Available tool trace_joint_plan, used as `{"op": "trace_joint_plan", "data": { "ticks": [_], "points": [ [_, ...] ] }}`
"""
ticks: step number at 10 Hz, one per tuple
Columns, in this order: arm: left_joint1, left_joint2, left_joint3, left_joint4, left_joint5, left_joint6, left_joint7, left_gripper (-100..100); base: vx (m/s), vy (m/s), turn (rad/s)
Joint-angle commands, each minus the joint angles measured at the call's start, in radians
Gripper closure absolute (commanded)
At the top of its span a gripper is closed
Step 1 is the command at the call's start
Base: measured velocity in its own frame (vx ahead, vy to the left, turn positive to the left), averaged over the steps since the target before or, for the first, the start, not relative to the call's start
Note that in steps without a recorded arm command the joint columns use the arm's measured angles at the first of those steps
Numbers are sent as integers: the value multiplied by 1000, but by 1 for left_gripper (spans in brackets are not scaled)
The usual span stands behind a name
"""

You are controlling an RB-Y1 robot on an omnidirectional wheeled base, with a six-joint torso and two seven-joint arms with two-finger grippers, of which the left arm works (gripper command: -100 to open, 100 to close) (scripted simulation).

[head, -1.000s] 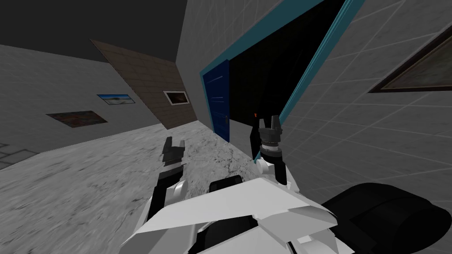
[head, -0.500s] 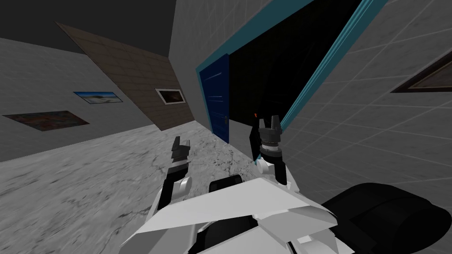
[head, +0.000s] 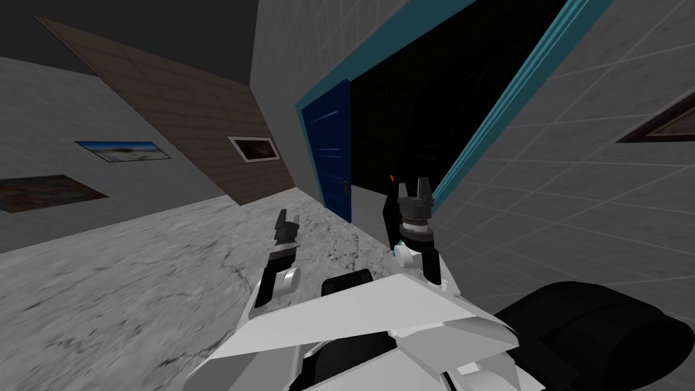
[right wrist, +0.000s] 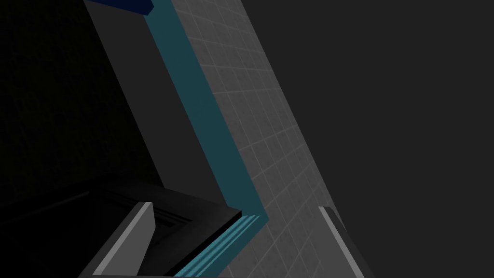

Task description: Push the door open

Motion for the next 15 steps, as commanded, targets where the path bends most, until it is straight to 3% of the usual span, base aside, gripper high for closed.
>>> {"op": "trace_joint_plan", "data": {
  "ticks": [1, 15],
  "points": [
    [-23, 7, -17, 39, 13, 0, -8, -100, 129, 42, -109],
    [-210, 33, -116, 326, 96, -5, -57, -100, 111, 54, -81]
  ]
}}
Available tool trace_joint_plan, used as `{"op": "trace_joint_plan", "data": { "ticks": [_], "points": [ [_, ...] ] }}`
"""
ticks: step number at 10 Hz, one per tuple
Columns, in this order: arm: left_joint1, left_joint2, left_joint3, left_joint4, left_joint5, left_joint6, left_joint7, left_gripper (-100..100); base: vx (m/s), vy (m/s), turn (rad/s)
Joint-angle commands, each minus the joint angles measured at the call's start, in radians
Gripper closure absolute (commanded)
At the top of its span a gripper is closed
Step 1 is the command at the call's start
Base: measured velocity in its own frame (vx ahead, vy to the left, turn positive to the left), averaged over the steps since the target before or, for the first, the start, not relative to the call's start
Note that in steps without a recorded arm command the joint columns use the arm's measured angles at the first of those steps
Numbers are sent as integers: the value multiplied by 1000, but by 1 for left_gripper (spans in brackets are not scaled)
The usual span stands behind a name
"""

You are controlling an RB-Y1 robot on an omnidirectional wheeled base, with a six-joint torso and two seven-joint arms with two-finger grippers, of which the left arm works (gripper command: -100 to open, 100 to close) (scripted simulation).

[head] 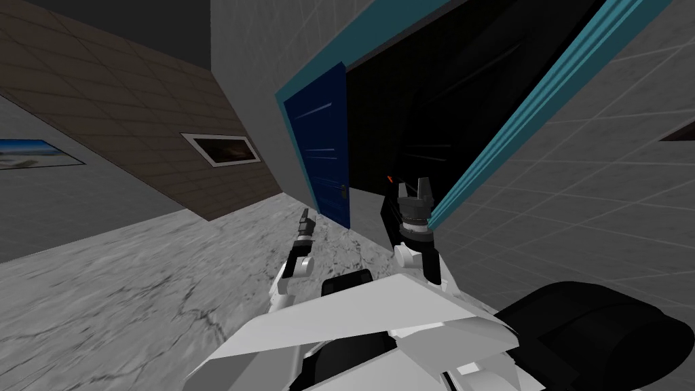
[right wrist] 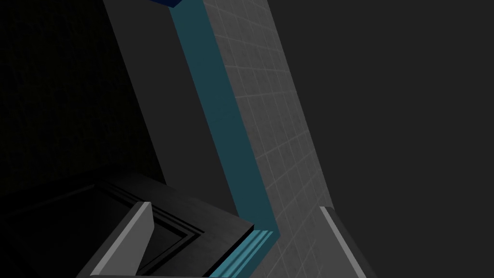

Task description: Push the door open

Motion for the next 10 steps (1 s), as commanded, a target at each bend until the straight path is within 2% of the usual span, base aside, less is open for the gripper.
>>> {"op": "trace_joint_plan", "data": {
  "ticks": [1, 4, 5, 10],
  "points": [
    [-18, 2, -12, 31, 9, -1, -6, -100, 81, 60, -74],
    [-57, 3, -32, 89, 26, -3, -16, -100, 94, 55, -77],
    [-82, 4, -45, 128, 38, -3, -22, -100, 115, 81, -126],
    [-145, 3, -79, 226, 66, -5, -39, -100, 95, 67, -81]
  ]
}}
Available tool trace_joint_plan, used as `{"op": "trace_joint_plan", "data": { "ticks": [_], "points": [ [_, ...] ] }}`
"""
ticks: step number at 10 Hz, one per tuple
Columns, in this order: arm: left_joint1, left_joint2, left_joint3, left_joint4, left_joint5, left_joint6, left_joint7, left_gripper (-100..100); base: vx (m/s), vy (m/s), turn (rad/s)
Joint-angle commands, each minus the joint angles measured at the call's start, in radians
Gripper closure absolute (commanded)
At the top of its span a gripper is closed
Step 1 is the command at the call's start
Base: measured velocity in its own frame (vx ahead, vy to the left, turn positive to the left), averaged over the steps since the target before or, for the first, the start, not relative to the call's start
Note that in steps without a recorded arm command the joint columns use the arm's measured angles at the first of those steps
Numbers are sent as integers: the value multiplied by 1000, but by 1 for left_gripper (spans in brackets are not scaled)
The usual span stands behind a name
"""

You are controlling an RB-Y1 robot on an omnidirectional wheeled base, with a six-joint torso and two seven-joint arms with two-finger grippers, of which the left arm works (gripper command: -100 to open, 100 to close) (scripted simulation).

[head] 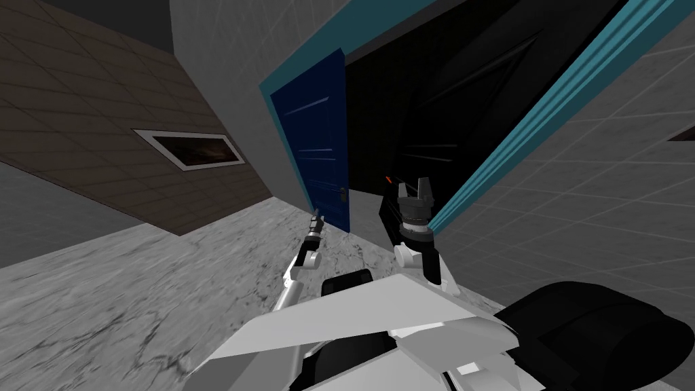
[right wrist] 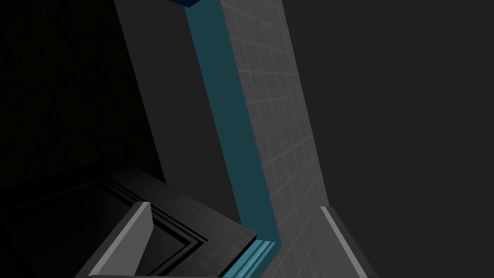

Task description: Push the door open

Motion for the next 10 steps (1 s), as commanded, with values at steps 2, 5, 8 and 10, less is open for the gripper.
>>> {"op": "trace_joint_plan", "data": {
  "ticks": [2, 5, 8, 10],
  "points": [
    [-44, -1, -24, 66, 21, 2, -12, -100, 116, 78, -118],
    [-106, -5, -57, 160, 49, 0, -29, -100, 129, 98, -116],
    [-164, -13, -87, 249, 75, -2, -44, -100, 136, 101, -118],
    [-197, -18, -105, 300, 89, -2, -53, -100, 126, 103, -95]
  ]
}}
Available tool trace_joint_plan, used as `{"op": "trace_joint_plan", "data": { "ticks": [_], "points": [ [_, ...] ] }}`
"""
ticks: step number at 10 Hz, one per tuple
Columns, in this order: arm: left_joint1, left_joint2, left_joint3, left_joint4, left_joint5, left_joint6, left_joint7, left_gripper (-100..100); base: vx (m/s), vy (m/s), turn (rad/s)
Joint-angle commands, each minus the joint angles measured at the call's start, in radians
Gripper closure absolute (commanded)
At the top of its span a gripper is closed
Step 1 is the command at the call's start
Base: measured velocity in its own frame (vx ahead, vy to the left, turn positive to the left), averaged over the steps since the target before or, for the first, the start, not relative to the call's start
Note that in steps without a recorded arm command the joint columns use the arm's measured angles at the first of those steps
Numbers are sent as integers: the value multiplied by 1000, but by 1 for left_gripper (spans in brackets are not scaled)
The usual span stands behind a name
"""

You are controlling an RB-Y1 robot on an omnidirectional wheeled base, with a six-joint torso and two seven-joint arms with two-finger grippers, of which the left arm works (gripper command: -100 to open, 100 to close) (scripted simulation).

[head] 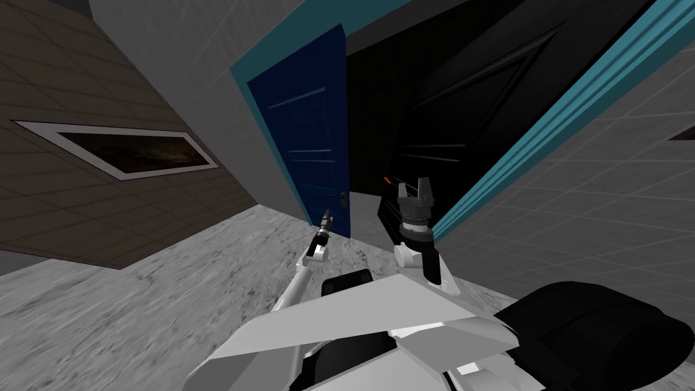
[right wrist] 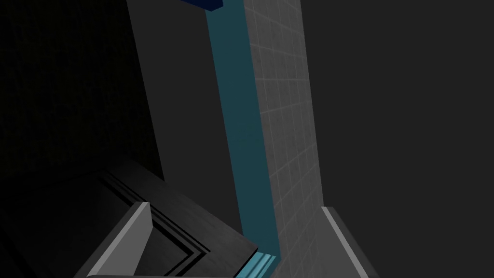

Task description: Push the door open

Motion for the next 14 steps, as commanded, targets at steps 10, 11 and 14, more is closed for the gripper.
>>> {"op": "trace_joint_plan", "data": {
  "ticks": [10, 11, 14],
  "points": [
    [-145, -36, -78, 220, 67, 1, -40, -100, 103, 92, -83],
    [-160, -41, -85, 242, 73, 1, -44, -100, 118, 99, -95],
    [-196, -57, -104, 297, 89, 0, -53, -100, 105, 89, -68]
  ]
}}
